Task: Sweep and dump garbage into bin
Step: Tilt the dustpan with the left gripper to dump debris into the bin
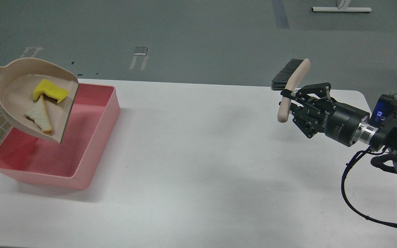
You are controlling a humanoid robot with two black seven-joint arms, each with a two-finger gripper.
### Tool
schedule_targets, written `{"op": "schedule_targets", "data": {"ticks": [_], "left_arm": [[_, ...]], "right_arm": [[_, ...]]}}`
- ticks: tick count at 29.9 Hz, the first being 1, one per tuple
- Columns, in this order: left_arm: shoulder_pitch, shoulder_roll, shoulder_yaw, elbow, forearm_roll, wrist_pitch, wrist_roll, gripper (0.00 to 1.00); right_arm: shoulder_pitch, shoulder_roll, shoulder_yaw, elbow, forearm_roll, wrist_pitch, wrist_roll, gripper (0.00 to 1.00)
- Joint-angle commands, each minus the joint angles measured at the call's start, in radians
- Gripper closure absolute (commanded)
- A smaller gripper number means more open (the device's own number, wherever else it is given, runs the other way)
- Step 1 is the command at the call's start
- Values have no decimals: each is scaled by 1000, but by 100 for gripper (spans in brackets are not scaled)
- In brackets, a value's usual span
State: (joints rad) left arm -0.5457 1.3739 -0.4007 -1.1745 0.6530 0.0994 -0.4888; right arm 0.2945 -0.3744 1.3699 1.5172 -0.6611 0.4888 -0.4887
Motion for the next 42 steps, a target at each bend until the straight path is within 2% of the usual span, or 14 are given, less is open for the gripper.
{"op": "schedule_targets", "data": {"ticks": [1, 7, 20, 25, 27, 33, 42], "left_arm": [[-10, -1, -3, -11, 129, 66, 0, 100], [-11, 19, -3, -59, 235, 170, 0, 100], [-36, 47, -3, -65, 266, 184, 0, 100], [-76, 45, -4, -62, 208, 132, 0, 100], [-100, 45, -6, -65, 131, 67, 0, 100], [-166, 24, -13, -68, -12, -61, 0, 100], [-220, -84, -15, -70, -182, -102, 0, 100]], "right_arm": [[0, 0, 0, 0, 0, 0, 0, 99], [0, 0, 0, 0, 0, 0, 0, 99], [-1, 3, -2, 0, 0, 0, 0, 99], [0, 3, -2, 0, 0, 0, 0, 99], [-1, 3, -3, 0, 0, 0, 0, 98], [-1, 2, -3, 1, 0, 0, 0, 98], [0, 2, -5, 1, 0, 0, 0, 98]]}}
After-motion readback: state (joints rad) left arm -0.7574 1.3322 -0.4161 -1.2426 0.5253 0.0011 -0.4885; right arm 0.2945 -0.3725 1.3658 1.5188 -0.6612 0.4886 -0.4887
